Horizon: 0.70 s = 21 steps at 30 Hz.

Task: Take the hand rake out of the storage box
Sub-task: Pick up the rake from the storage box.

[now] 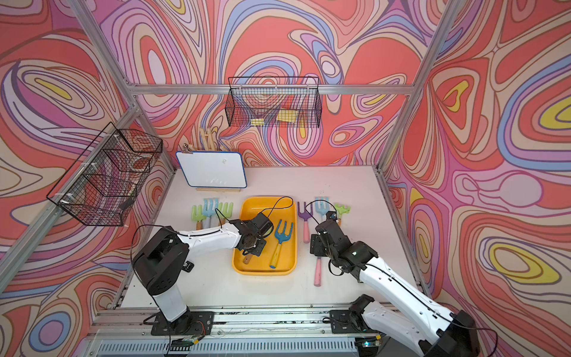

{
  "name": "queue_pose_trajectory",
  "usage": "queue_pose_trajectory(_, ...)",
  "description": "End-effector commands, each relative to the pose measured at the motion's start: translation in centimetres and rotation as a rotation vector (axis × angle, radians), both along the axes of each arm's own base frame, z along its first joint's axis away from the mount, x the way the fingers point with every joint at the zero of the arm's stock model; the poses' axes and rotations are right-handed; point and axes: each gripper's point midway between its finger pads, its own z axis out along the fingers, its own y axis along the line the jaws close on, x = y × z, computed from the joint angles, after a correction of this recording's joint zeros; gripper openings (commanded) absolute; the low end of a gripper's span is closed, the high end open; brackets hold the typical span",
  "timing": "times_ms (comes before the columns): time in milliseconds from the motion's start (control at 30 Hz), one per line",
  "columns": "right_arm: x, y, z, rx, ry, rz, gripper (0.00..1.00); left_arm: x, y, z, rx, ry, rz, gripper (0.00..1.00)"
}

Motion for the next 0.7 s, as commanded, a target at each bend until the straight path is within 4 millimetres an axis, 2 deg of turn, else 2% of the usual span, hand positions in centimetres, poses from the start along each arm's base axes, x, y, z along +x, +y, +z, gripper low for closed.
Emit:
queue_pose_trajectory(0, -0.1, 0.0, -0.2, 0.005, -0.007, 0.013, 0.76, -0.4, 0.7, 0.6, 0.038, 0.004, 0.002, 0.07)
queue_pose_trajectory(100, -0.1, 0.2, -0.2, 0.014, -0.008, 0.021, 0.76, -0.1, 0.7, 2.5, 0.019, -0.028, 0.006, 0.03)
queue_pose_trajectory(333, -0.4, 0.8, 0.0, 0.047, -0.012, 0.056, 0.75, 0.2, 1.1, 7.5, -0.039, -0.127, 0.036, 0.03)
queue_pose_trajectory(500, -0.6, 1.5, 0.3, 0.077, -0.019, 0.091, 0.75, 0.1, 3.0, 10.7, -0.013, -0.199, 0.074, 0.03)
queue_pose_trajectory(667, -0.9, 2.4, 0.3, 0.107, -0.013, 0.138, 0.74, -0.4, 6.4, 13.4, 0.073, -0.278, 0.145, 0.02)
